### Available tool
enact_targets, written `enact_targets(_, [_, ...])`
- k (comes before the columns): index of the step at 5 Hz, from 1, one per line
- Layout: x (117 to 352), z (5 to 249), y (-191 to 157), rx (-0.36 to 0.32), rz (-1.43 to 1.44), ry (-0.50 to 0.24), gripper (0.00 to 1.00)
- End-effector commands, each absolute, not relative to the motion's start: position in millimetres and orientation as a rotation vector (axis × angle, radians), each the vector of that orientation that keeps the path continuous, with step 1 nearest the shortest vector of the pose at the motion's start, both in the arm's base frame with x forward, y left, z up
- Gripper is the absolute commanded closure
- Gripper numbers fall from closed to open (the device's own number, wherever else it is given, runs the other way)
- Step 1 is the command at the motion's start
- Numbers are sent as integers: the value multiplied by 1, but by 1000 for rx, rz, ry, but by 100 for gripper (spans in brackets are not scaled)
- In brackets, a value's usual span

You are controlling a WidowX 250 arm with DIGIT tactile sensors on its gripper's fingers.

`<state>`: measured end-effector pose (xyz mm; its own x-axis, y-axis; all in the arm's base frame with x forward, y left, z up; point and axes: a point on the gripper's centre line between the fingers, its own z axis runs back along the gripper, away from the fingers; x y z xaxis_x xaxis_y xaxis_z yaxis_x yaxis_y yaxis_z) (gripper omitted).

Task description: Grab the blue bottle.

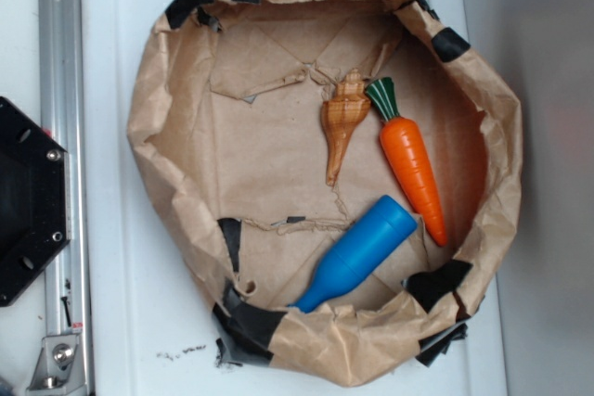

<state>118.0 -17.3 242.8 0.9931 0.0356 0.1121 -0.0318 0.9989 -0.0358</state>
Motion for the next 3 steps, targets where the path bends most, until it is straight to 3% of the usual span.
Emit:
enact_targets(1, [118, 243, -17, -34, 34, -113, 0])
enact_targets(2, [168, 223, 1, -41, 198, -194, 0])
enact_targets(3, [214, 208, 23, -87, 357, -195, 0])
